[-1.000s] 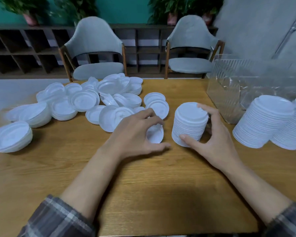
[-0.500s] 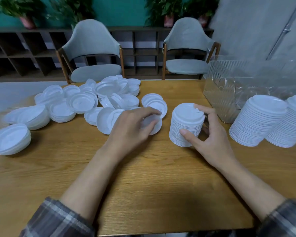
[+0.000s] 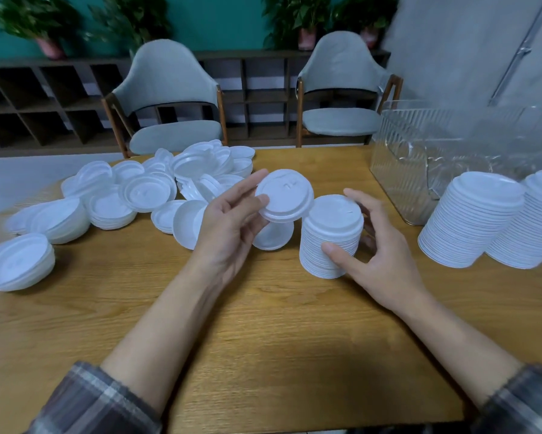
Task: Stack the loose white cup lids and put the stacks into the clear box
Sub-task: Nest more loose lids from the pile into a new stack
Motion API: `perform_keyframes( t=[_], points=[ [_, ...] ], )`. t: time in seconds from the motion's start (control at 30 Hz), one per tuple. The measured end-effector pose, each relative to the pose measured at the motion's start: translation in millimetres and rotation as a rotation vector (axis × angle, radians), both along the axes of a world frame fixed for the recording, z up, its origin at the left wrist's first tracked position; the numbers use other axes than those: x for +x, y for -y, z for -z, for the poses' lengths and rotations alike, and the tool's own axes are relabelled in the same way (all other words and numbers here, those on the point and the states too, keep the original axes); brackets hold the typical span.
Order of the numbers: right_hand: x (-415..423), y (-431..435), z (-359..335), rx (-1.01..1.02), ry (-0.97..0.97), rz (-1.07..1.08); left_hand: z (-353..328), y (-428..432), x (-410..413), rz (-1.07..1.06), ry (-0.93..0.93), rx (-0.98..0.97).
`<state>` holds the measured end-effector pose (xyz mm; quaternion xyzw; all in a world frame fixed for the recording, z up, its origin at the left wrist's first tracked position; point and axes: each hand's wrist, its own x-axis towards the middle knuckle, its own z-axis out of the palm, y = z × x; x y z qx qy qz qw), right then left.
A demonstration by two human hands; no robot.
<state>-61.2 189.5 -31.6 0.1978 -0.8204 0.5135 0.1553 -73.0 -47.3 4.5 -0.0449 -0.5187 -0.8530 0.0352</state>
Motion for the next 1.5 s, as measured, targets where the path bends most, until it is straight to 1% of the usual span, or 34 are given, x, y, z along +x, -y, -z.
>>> perform_keyframes(
  t=[0.03,0.1,0.17,0.27,0.4,0.53,0.73,0.87,0.97,1.03,1.07,1.17,1.23,1.37,1.5],
  points=[
    [0,1,0,0.003,0.001,-0.01,0,-2,0,0.024,0.014,0.012],
    [2,2,0,0.008,0.001,-0.035,3,-8,1,0.072,0.014,-0.054],
    [3,5,-1,0.009,0.003,-0.059,6,-14,2,0.078,-0.037,-0.215],
    [3,7,0,0.036,-0.008,-0.077,8,-23,6,0.033,-0.163,-0.532],
    [4,7,1,0.05,-0.013,-0.082,12,-31,8,0.009,-0.235,-0.771],
    [5,8,0,0.058,-0.025,-0.074,14,-30,8,-0.018,-0.267,-0.811],
    [6,7,0,0.074,-0.04,-0.07,15,-33,10,-0.084,-0.293,-0.789],
    [5,7,2,0.086,0.009,-0.078,18,-29,10,-0.027,-0.309,-0.817],
    [3,6,3,0.089,-0.002,-0.062,19,-19,10,-0.018,-0.361,-0.879],
    [1,3,3,0.069,-0.019,-0.01,22,-9,10,-0.097,-0.414,-0.952],
    [0,2,3,0.053,-0.022,0.022,24,-3,9,-0.145,-0.445,-1.028],
    [-2,-3,3,0.02,-0.009,0.075,28,5,4,-0.207,-0.499,-1.373],
    [-2,-4,3,0.016,-0.001,0.081,29,5,3,-0.19,-0.486,-1.497],
    [-1,-3,2,0.021,0.016,0.085,28,5,3,-0.15,-0.476,-1.574],
    [-1,-3,1,0.034,0.024,0.088,28,4,2,-0.157,-0.466,-1.565]
  ],
)
